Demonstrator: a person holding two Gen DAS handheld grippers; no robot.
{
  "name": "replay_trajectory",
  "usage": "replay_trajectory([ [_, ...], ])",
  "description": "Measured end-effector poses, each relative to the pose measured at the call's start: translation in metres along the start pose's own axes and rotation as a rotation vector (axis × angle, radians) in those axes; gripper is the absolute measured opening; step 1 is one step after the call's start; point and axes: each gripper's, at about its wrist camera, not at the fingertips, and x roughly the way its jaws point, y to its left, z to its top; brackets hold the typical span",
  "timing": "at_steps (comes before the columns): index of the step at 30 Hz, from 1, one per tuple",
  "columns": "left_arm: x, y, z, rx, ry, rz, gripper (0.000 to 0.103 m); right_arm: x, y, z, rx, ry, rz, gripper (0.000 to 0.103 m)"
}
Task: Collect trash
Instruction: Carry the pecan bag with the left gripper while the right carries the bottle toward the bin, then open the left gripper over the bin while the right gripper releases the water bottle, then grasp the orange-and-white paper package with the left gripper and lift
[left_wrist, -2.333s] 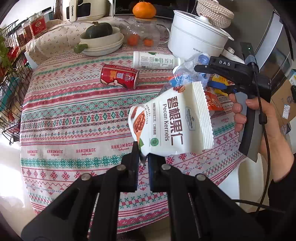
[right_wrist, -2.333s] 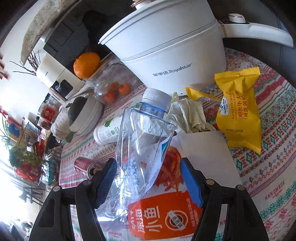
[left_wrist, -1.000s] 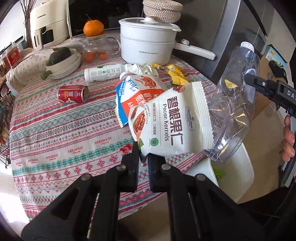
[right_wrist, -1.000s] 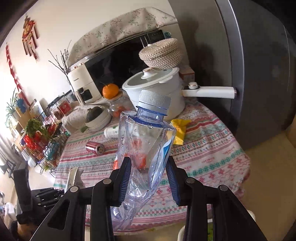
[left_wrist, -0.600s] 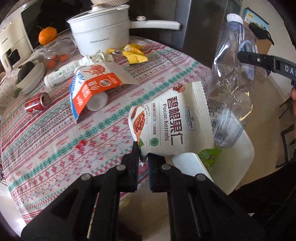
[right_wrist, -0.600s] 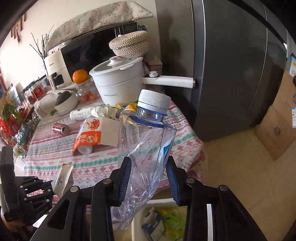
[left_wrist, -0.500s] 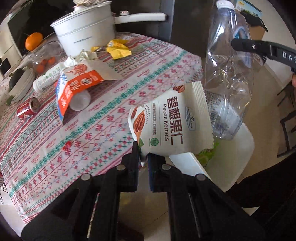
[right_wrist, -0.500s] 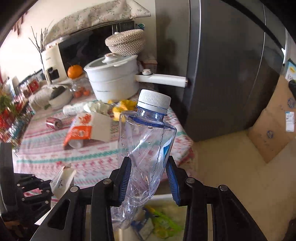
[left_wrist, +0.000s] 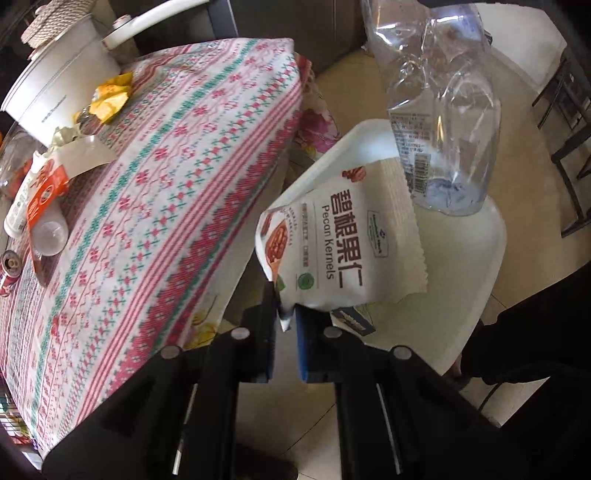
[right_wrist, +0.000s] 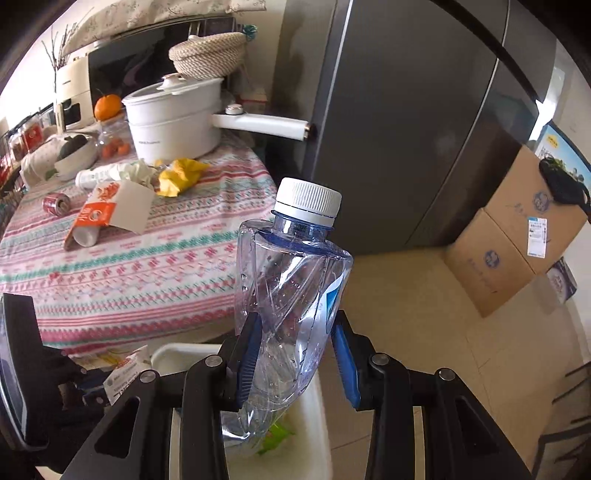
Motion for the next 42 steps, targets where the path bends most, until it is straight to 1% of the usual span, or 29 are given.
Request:
replay_trajectory([
  [3, 0.007, -0.006, 0.003, 0.024, -0.005, -0.001, 0.015, 0.003, -0.011, -0.006, 0.01, 0.012, -0.013, 0.039],
  [4, 0.008, -0.008, 0.004, 0.035, -0.005, 0.002, 0.019, 0.004, -0.014, -0.007, 0.014, 0.016, -0.017, 0.039],
  [6, 0.011, -0.014, 0.005, 0.057, -0.003, 0.011, 0.024, 0.005, -0.02, -0.01, 0.023, 0.022, -0.019, 0.04],
  [8, 0.011, -0.015, 0.006, 0.065, 0.002, 0.016, 0.033, 0.005, -0.023, -0.011, 0.027, 0.027, -0.018, 0.04],
  [10, 0.011, -0.013, 0.007, 0.065, -0.006, 0.019, 0.049, 0.005, -0.024, -0.011, 0.026, 0.03, -0.017, 0.04],
  [12, 0.006, -0.009, 0.007, 0.057, -0.019, 0.02, 0.055, 0.005, -0.024, -0.012, 0.021, 0.031, -0.016, 0.04],
  [15, 0.002, -0.001, 0.01, 0.038, -0.024, 0.029, 0.058, 0.006, -0.022, -0.011, 0.012, 0.034, -0.014, 0.04],
  [19, -0.007, 0.016, 0.008, -0.02, -0.031, 0.043, 0.066, 0.01, -0.017, -0.012, -0.002, 0.051, -0.005, 0.04],
  [21, -0.013, 0.023, 0.006, -0.052, -0.035, 0.05, 0.068, 0.012, -0.014, -0.013, -0.015, 0.064, 0.0, 0.04],
  [26, -0.023, 0.051, 0.001, -0.133, -0.046, 0.064, 0.074, 0.021, -0.002, -0.016, -0.056, 0.109, 0.017, 0.04],
  [28, -0.026, 0.06, -0.002, -0.165, -0.05, 0.072, 0.078, 0.026, 0.002, -0.018, -0.068, 0.132, 0.027, 0.04],
  [31, -0.032, 0.072, -0.007, -0.206, -0.058, 0.086, 0.082, 0.033, 0.005, -0.019, -0.074, 0.172, 0.063, 0.041],
  [32, -0.033, 0.076, -0.009, -0.217, -0.061, 0.089, 0.082, 0.036, 0.006, -0.02, -0.076, 0.187, 0.084, 0.042],
  [34, -0.036, 0.081, -0.011, -0.234, -0.064, 0.091, 0.083, 0.039, 0.01, -0.021, -0.078, 0.203, 0.088, 0.053],
  [35, -0.036, 0.084, -0.012, -0.24, -0.065, 0.092, 0.083, 0.039, 0.012, -0.021, -0.081, 0.204, 0.079, 0.062],
  [36, -0.037, 0.086, -0.013, -0.245, -0.065, 0.092, 0.084, 0.038, 0.013, -0.02, -0.084, 0.199, 0.073, 0.065],
  [42, -0.04, 0.097, -0.017, -0.271, -0.066, 0.094, 0.087, 0.035, 0.021, -0.013, -0.085, 0.182, 0.079, 0.067],
])
